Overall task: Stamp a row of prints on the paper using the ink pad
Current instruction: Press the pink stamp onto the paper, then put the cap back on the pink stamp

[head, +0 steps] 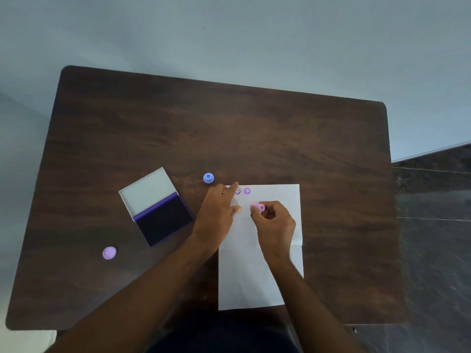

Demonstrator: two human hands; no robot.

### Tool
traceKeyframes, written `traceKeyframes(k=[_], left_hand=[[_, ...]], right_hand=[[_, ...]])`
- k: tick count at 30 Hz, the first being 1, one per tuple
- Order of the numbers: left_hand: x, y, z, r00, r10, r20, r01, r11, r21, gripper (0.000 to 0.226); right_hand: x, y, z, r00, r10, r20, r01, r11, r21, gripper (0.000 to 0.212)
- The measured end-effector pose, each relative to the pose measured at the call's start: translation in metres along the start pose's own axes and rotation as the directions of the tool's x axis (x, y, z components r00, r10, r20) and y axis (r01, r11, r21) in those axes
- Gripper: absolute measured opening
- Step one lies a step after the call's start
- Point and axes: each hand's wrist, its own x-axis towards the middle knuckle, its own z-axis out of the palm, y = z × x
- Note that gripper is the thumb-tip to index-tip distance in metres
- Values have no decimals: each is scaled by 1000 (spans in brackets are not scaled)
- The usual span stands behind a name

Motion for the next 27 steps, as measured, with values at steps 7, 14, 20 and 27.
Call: traceKeyframes(k=[7, 14, 20, 27], left_hand=[[-13, 2, -14, 998, -51, -35, 47, 993, -106, 57], [-64, -34, -43, 953, -300, -28, 286, 930, -231, 39], [-117, -78, -65, 944, -327, -35, 312, 924, -222, 43], [-144, -104, -79, 855, -427, -295, 366, 899, -241, 25]], right_hand=[[0, -11, -1, 999, 25, 36, -23, 999, -40, 13], [-29, -21, 10, 978, -44, 204, 33, 998, 61, 18], [-55, -38, 32, 924, -135, 357, 93, 987, 133, 14], [-75, -61, 62, 842, -212, 495, 145, 974, 171, 23]])
